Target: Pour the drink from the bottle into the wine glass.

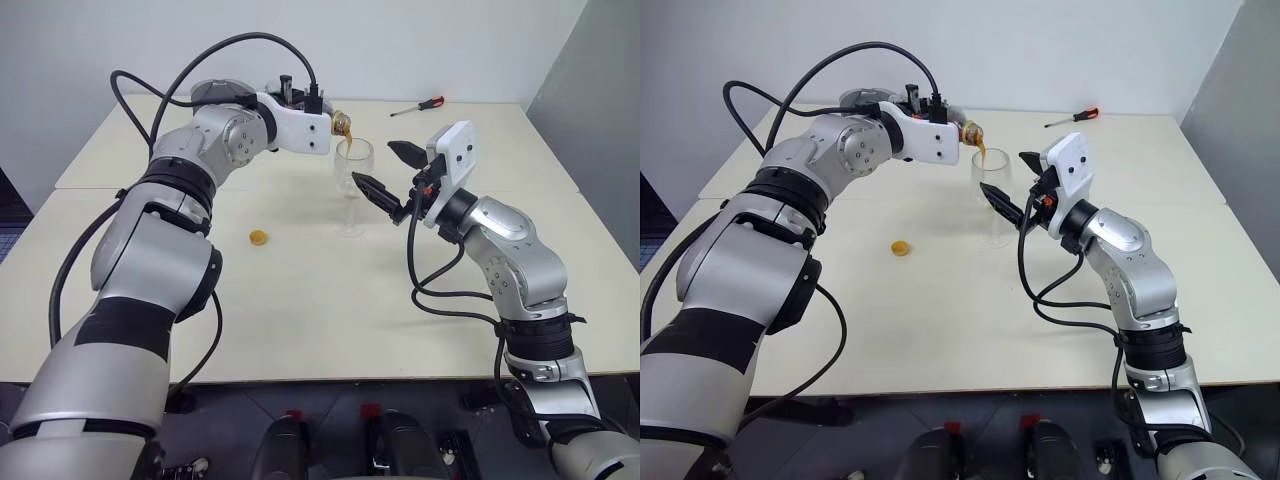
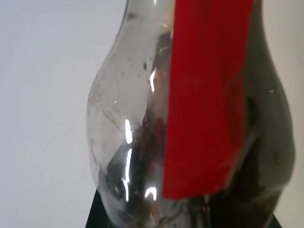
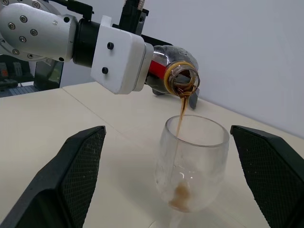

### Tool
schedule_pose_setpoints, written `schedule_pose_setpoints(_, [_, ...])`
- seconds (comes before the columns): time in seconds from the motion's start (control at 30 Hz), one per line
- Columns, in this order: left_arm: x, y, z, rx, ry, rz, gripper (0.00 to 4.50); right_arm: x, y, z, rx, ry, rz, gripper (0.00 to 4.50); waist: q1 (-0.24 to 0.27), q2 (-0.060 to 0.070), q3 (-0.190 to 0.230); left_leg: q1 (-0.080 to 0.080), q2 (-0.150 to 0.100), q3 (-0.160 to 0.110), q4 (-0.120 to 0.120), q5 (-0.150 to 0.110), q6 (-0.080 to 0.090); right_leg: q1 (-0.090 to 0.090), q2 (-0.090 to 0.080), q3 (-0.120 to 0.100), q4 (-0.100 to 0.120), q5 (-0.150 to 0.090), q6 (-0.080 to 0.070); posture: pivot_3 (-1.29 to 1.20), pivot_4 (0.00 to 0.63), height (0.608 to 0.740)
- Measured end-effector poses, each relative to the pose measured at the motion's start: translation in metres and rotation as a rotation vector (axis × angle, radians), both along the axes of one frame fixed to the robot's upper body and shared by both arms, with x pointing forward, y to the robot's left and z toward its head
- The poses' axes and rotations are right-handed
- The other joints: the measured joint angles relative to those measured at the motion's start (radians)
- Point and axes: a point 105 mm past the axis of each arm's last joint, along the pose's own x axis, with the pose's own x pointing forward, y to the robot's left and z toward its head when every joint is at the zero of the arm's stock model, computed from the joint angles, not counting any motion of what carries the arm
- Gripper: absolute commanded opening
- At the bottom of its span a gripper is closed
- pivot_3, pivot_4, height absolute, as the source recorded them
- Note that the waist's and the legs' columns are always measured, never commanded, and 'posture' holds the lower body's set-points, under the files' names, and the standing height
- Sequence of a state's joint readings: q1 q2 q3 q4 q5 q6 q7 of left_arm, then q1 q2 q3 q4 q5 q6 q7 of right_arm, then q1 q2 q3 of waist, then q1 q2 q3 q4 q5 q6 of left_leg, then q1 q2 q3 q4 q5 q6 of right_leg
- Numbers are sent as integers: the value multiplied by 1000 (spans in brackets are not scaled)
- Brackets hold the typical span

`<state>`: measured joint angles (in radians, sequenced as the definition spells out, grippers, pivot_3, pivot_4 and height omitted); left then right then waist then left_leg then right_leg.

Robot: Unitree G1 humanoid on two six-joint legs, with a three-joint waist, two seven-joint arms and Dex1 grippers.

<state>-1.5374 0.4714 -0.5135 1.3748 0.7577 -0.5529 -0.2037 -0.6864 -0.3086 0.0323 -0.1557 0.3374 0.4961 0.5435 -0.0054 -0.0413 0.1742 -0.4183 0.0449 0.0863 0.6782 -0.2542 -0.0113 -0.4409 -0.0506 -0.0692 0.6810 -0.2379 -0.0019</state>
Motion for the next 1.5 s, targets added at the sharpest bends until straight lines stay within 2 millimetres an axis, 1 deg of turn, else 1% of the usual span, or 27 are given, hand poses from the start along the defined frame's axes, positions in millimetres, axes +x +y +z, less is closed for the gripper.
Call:
schedule_pose_setpoints(1.03, [1,2,-3,44,-13,9,1058,0,0,0,0,2,0,4500,0,0,0,0,0,0,0,0,0,0,0,0,0,0,0,0,150,740])
schedule_pose_setpoints(1.3, [0,0,2,44,-35,4,1058,0,0,0,0,2,0,4500,0,0,0,0,0,0,0,0,0,0,0,0,0,0,0,0,150,740])
schedule_pose_setpoints(1.5, [0,1,3,53,-39,5,1058,0,-1,-3,-1,11,-3,4500,0,0,0,0,0,0,0,0,0,0,0,0,0,0,0,0,150,740])
